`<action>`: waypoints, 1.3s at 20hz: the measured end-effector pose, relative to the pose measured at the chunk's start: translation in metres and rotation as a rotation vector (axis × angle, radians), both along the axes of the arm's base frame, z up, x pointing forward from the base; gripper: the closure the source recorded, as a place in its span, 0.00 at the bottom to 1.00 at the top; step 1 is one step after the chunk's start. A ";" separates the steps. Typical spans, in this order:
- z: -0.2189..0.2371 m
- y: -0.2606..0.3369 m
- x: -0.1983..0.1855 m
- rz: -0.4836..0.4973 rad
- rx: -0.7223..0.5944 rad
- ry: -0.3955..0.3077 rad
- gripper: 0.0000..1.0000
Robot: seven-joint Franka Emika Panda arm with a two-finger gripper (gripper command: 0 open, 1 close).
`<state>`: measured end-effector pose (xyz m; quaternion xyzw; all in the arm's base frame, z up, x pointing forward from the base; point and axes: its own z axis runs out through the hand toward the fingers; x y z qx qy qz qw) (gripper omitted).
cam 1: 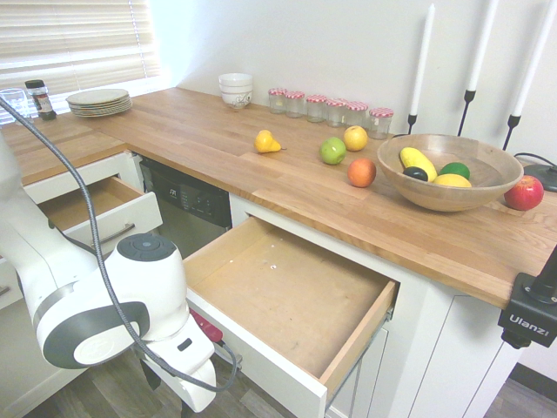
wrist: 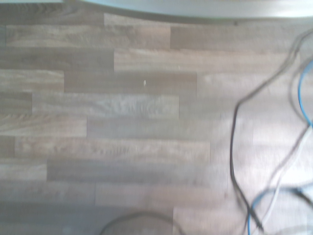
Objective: Close the drawer
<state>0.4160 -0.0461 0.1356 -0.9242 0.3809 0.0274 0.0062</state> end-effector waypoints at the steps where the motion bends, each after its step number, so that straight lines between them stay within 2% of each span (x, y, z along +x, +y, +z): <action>1: -0.006 -0.002 0.002 0.009 0.002 -0.014 0.00; 3: -0.016 -0.001 0.007 0.027 0.014 -0.037 0.00; 4: -0.018 -0.001 0.009 0.036 0.021 -0.047 1.00; 10: -0.021 -0.004 0.018 0.058 0.018 -0.090 1.00; 26: -0.022 -0.003 0.027 0.064 0.017 -0.102 1.00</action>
